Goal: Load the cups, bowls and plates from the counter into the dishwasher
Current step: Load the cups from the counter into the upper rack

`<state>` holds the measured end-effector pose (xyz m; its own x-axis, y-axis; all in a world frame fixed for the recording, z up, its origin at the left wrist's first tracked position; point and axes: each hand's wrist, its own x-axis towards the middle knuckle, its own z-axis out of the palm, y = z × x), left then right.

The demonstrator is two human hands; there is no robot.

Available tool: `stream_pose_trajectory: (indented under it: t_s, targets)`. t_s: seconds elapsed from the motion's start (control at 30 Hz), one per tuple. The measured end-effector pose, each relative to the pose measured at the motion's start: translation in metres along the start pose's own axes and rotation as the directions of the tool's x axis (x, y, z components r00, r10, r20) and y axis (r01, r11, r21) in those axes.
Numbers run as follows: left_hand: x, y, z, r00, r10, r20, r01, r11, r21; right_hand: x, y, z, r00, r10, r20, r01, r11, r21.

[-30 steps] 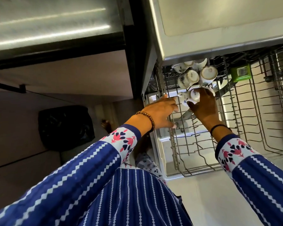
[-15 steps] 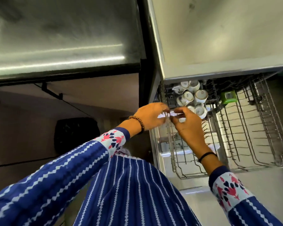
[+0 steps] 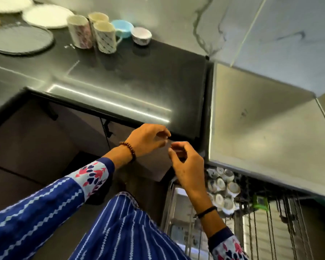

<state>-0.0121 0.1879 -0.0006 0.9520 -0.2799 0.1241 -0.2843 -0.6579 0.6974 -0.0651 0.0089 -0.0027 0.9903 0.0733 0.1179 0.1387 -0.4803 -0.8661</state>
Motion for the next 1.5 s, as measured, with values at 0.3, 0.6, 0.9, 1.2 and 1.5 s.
stream_pose_trajectory:
  t_s: [0.3, 0.6, 0.9, 1.2, 1.5]
  targets:
    - [0.042, -0.063, -0.087, 0.955, -0.172, -0.242, 0.142, 0.98, -0.138, 0.122, -0.066, 0.056, 0.982, -0.128, 0.136, 0.132, 0.991, -0.023]
    - [0.104, -0.181, -0.18, 0.874, -0.357, -0.329, 0.27, 0.92, -0.283, 0.266, -0.112, 0.159, 0.97, -0.014, 0.241, -0.008, 0.996, 0.089]
    - [0.178, -0.28, -0.221, 0.78, -0.568, -0.262, 0.36, 0.75, -0.555, 0.405, -0.12, 0.26, 0.854, 0.357, 0.378, -0.507, 0.738, 0.446]
    - [0.235, -0.311, -0.226, 0.765, -0.572, -0.296, 0.244, 0.683, -0.688, 0.462, -0.121, 0.279, 0.787, 0.385, 0.481, -0.616, 0.494, 0.613]
    - [0.233, -0.318, -0.233, 0.81, -0.498, -0.309, 0.178, 0.711, -0.68, 0.458, -0.111, 0.277, 0.791, 0.362, 0.493, -0.608, 0.556, 0.566]
